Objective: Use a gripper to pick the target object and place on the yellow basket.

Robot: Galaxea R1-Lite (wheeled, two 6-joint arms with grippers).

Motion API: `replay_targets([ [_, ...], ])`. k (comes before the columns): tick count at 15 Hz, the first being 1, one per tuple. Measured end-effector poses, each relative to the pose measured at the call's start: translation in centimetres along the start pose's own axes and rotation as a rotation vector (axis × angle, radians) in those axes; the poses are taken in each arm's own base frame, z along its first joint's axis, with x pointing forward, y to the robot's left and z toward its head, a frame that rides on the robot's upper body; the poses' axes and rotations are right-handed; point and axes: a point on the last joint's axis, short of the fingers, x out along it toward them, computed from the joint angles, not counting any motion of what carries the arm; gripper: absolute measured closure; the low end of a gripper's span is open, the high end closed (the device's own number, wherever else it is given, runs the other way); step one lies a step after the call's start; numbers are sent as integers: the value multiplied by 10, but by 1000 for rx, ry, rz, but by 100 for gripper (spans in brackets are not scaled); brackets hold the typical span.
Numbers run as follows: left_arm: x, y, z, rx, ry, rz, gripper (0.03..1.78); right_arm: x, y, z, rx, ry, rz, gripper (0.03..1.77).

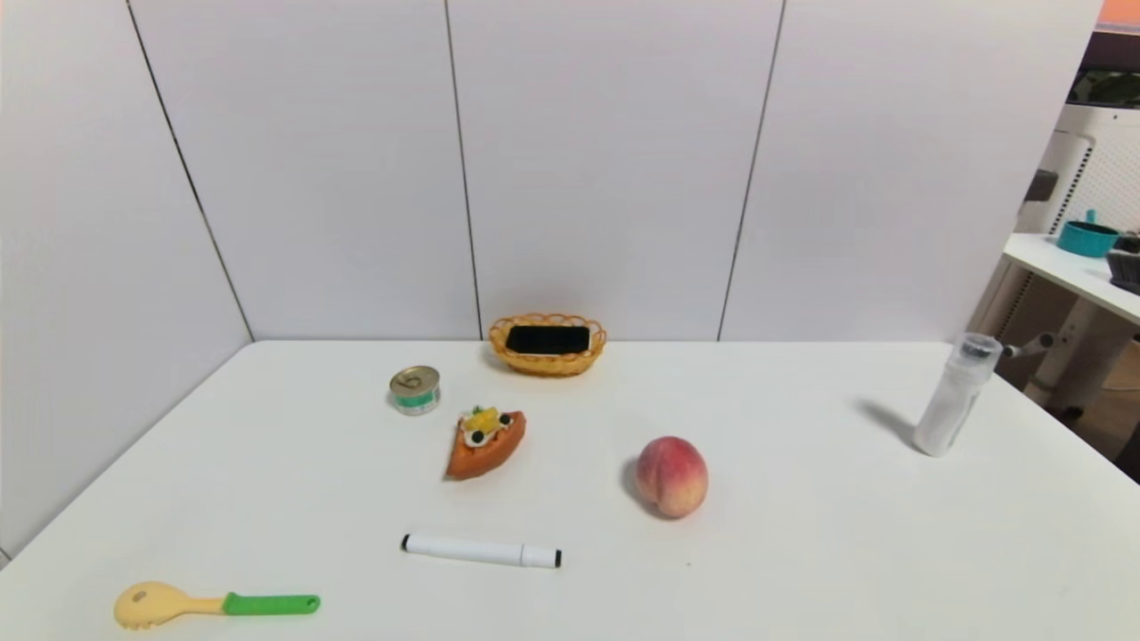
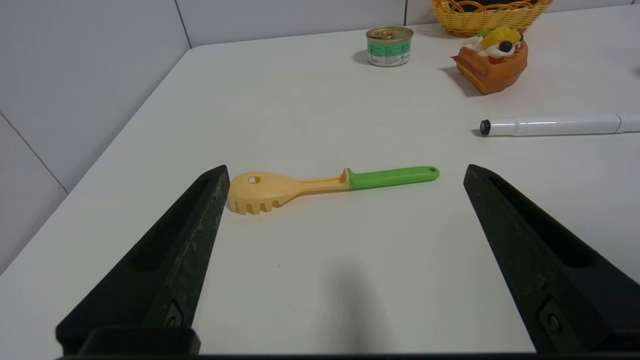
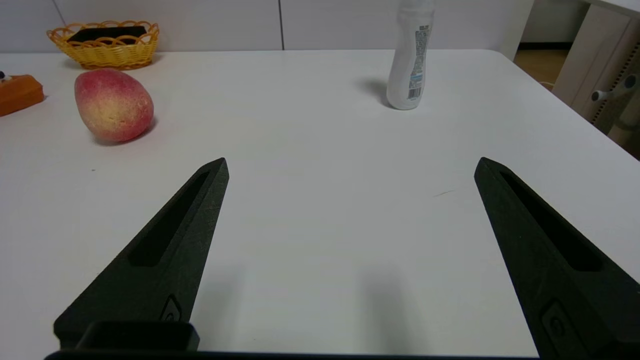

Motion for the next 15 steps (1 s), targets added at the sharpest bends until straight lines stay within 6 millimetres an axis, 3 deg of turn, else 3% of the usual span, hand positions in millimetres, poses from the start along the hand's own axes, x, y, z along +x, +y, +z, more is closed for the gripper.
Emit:
replay_targets([
  [15,0,0,0,0,1,0,12,0,0,0,-7,-2,0,10],
])
